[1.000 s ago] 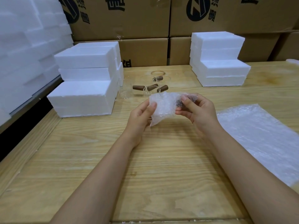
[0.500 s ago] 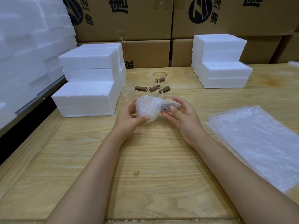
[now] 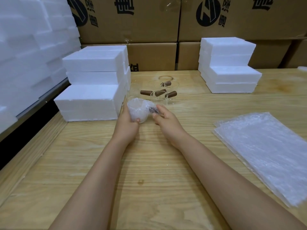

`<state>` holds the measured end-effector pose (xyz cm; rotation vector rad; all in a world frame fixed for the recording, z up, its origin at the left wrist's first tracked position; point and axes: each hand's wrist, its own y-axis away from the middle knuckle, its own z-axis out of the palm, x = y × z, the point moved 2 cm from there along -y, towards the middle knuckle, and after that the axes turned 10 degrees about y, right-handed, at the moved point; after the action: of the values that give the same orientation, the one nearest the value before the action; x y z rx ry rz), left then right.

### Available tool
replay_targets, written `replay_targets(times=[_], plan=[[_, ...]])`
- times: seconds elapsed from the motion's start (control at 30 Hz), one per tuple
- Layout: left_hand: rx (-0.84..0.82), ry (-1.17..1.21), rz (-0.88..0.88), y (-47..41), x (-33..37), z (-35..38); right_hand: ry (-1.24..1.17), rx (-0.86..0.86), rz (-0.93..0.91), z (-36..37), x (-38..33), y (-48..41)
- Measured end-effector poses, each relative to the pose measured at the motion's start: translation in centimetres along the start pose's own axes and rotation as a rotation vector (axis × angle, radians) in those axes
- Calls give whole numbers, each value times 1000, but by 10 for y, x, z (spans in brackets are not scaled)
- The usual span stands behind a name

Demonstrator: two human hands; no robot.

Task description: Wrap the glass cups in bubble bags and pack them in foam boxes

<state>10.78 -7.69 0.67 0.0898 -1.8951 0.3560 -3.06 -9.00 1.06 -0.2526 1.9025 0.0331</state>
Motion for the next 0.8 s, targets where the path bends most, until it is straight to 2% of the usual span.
replay_targets(times=[0.1,0.17,0.27,0.33,0.4,0.43,0.5,0.57,0.6,0.7,0.8], plan=[[79,-64,-6,5,2,4,57,31,43,0,4,-3],[212,-65,40,18,12,6,65,160,53,-12,7,-2],[436,-132,482,43,43,16,27,474,31,-50,5,0],[350,-87,721,53,56,42,-30,668,19,-85,3,-4],[118,-5,778,51,63,78,-67,810,28,-121,6,-17],[-17,43,709,45,64,98,-82,877,46,-140,11,-25],[-233,141,374,29,68,138,-91,1005,109,-177,25,-42],[-305,201,45,5,68,173,-37,1098,207,-210,46,-59],[-310,210,-41,-7,68,188,10,1121,267,-223,57,-66],[-308,287,-138,-41,71,221,92,1080,391,-249,89,-86],[-296,304,-134,-70,72,241,90,1022,468,-267,103,-103]])
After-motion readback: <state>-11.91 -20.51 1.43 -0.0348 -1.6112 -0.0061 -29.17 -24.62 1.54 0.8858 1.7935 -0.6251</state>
